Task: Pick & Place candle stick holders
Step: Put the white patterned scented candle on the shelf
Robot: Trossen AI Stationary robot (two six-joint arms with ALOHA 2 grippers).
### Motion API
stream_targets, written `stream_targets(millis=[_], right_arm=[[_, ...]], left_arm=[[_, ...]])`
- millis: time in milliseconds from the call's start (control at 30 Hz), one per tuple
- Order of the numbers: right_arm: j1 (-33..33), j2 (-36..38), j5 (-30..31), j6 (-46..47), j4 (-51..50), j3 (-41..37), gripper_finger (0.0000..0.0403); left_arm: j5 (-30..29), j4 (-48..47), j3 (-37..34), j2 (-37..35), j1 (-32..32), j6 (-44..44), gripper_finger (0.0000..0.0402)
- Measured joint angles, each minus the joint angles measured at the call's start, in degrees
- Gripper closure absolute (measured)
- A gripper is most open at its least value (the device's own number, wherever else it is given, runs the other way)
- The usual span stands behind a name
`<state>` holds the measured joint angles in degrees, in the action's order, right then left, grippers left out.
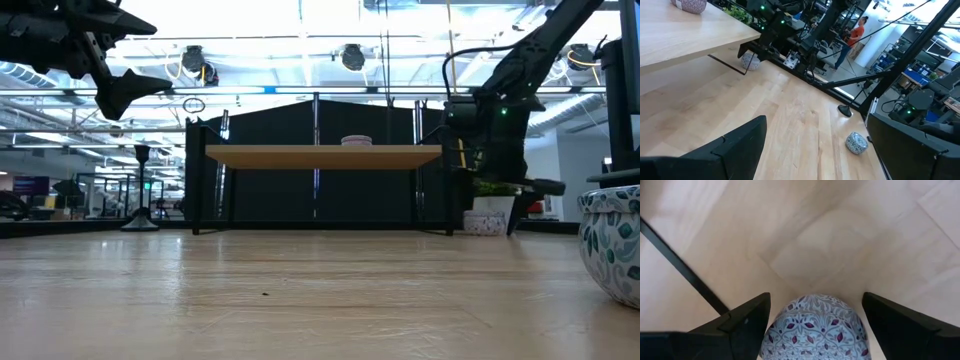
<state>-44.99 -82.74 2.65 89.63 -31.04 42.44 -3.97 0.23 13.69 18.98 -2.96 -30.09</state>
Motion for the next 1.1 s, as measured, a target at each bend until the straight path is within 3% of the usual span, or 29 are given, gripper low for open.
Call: stream_targets(millis=[367, 800, 1100], right_arm=[[-2.28, 4.66, 0.31, -3.62, -11.21, -0.20, 0.0087], [-2.95, 11.89, 1.76, -10.80, -10.86, -0.17, 0.0087], [-0.39, 12.94, -1.23, -11.38, -8.30, -0.17, 0.0087]], left_arm=[[1.55, 0.00, 0.00, 0.00, 0.00, 0.17, 0.0050], [1.55, -0.02, 0.00, 0.02, -0.02, 0.02, 0.0050], [1.55, 0.00, 0.00, 0.00, 0.00, 0.24, 0.0050]])
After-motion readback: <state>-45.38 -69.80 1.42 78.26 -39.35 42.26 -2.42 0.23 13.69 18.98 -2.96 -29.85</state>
